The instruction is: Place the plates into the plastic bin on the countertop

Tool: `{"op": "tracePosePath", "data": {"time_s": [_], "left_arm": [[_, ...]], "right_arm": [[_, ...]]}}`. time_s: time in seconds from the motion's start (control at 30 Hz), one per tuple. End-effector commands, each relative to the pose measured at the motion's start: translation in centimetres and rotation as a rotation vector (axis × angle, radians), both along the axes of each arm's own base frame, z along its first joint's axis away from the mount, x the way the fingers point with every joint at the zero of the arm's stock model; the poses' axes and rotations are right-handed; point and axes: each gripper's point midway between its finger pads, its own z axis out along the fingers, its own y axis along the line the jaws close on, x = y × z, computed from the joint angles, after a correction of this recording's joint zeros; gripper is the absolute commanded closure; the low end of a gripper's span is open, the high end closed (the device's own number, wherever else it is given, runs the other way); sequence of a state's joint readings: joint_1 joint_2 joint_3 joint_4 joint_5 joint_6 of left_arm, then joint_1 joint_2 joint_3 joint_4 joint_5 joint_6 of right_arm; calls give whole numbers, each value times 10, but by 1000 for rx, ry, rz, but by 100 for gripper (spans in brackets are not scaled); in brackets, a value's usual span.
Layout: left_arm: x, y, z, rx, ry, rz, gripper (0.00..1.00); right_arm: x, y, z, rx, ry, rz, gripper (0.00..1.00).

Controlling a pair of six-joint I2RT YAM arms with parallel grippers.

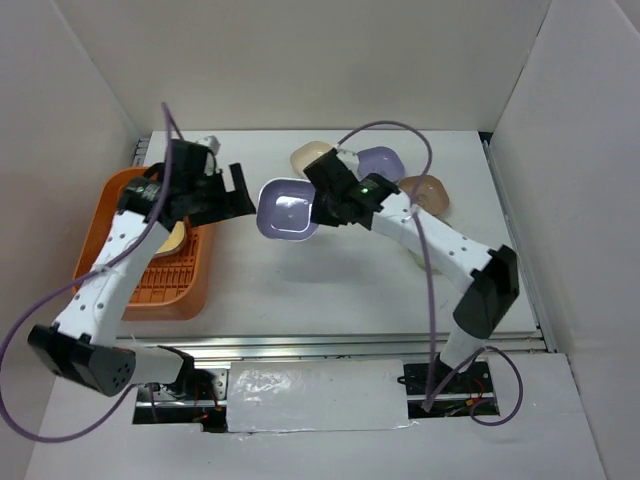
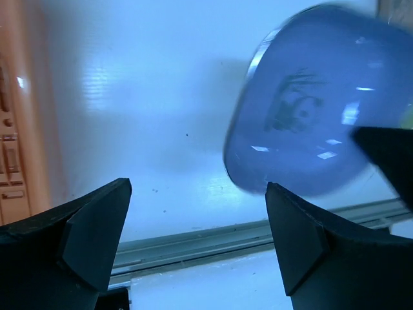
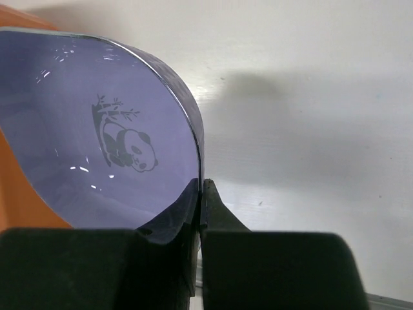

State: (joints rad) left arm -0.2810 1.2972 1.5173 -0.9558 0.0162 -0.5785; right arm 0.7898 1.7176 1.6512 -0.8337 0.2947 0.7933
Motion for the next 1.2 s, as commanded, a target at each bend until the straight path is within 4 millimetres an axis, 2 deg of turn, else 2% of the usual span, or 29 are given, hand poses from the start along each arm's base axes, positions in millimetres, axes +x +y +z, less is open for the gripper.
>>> {"op": "tracePosePath", "data": {"time_s": [0.0,0.13,0.2,0.27,0.3,0.33,0.37,0.4,0.47,0.5,0.53,0.57,0.6,0.63,0.7,0.73,0.8,0.83,0.87,0.93,0.97,1.0,1.03,1.1,1.17], "left_arm": [[15,-24,-12,32,10,-9,2],[24,-35,-24,72,29,-34,8],[31,-37,-25,81,21,-42,19],[39,-35,-24,93,13,-39,42],[43,-33,-16,98,-9,-28,75],[47,-29,-14,112,-14,-19,100],[50,-28,-13,126,-10,-13,100],[57,-22,-1,152,-41,14,100],[63,-2,-1,227,-29,53,100],[68,13,7,270,-48,88,100],[72,38,6,321,-37,120,100],[75,55,7,348,-40,149,100],[77,82,2,358,-19,183,100],[77,98,1,389,-19,169,100],[72,125,-11,407,22,199,100],[66,145,-9,409,20,228,100],[56,183,-24,399,41,300,100],[49,186,-19,379,5,273,100],[49,192,-31,376,-5,275,100],[46,203,-38,384,-26,260,100],[44,207,-52,392,-2,264,100],[46,220,-55,403,-8,298,100],[44,229,-65,405,32,323,100],[40,251,-74,423,72,379,100],[43,256,-81,432,93,382,100]], "right_arm": [[-12,-12,55,70,-77,5,100],[-29,-2,93,207,-111,80,100],[-33,1,100,254,-108,102,100],[-36,0,104,264,-110,108,100],[-36,0,105,265,-111,108,98],[-38,-1,104,261,-103,113,80],[-38,-2,102,257,-99,109,50],[-39,-5,97,248,-91,97,1],[-35,-13,94,251,-85,64,0],[-35,-18,87,248,-73,57,0],[-33,-25,88,255,-73,47,0],[-34,-28,85,254,-70,43,0],[-34,-34,79,247,-68,42,0],[-35,-38,77,243,-67,45,0],[-34,-49,65,215,-42,47,0],[-33,-54,62,199,-36,46,0],[-32,-66,49,154,-10,42,0],[-32,-69,46,141,-4,42,0],[-32,-72,42,135,6,43,0],[-30,-79,34,133,14,42,0],[-30,-79,33,138,19,48,0],[-28,-80,32,148,21,54,0],[-28,-81,30,147,27,57,0],[-26,-83,30,143,20,62,0],[-28,-80,30,153,27,85,0]]}}
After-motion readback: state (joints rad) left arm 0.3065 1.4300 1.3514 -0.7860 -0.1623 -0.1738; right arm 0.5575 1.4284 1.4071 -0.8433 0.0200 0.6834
